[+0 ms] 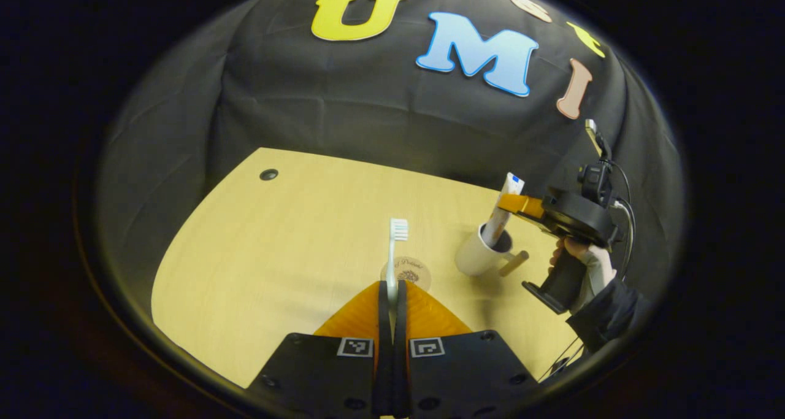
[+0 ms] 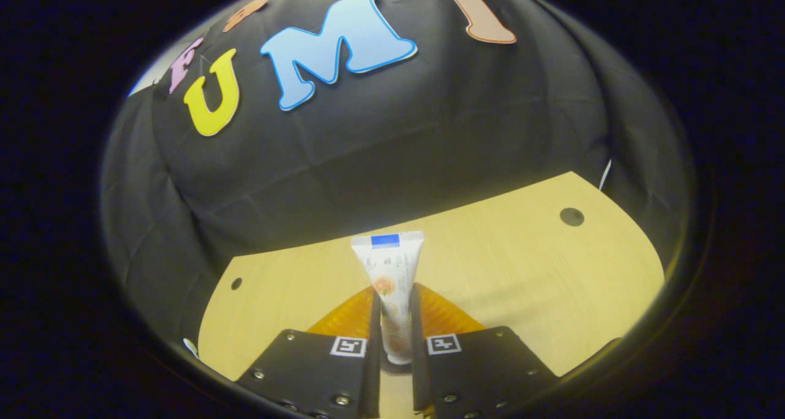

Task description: Put the toothbrush and toothpaste on the desktop into the cup, then pick up the cup and place it on the coaster on the desktop.

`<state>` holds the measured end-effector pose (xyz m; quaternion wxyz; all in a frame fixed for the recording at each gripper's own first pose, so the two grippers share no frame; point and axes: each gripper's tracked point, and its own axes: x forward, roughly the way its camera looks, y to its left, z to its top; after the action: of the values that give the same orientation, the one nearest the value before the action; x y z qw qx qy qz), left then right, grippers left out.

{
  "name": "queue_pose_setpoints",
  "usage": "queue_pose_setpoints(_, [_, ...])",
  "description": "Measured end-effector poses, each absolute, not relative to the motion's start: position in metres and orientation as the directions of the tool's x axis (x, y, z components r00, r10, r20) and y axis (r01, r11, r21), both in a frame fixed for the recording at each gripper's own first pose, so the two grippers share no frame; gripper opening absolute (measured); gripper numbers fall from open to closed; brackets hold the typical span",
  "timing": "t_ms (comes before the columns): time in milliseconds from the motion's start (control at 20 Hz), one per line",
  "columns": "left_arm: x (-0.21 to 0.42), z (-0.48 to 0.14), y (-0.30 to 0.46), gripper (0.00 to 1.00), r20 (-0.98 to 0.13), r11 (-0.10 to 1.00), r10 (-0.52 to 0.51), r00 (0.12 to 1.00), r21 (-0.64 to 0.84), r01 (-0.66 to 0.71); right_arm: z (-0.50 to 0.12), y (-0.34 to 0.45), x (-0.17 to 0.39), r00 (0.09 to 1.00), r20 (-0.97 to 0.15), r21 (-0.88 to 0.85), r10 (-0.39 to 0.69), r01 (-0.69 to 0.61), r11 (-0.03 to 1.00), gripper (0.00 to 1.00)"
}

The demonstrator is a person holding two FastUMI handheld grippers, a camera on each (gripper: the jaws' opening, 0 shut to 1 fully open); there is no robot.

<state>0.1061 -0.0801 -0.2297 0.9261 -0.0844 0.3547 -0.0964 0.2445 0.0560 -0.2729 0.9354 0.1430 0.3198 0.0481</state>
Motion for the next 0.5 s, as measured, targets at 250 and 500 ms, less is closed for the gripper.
queue_pose_setpoints(250, [0.112,-0.225,-0.103,0.07,-0.622,0.956,-0.281,0.730,-0.250,0.155,-0.271,0.052,0.227,0.774,-0.597,0.324,0.211,-0.008,0.946,0.52])
queue_pose_setpoints(500, [0.125,-0.218,-0.125,0.08,-0.582,0.939,-0.333,0.742,-0.277,0.204,-0.224,0.040,0.220,0.822,-0.519,0.384,0.235,-0.021,0.923,0.51])
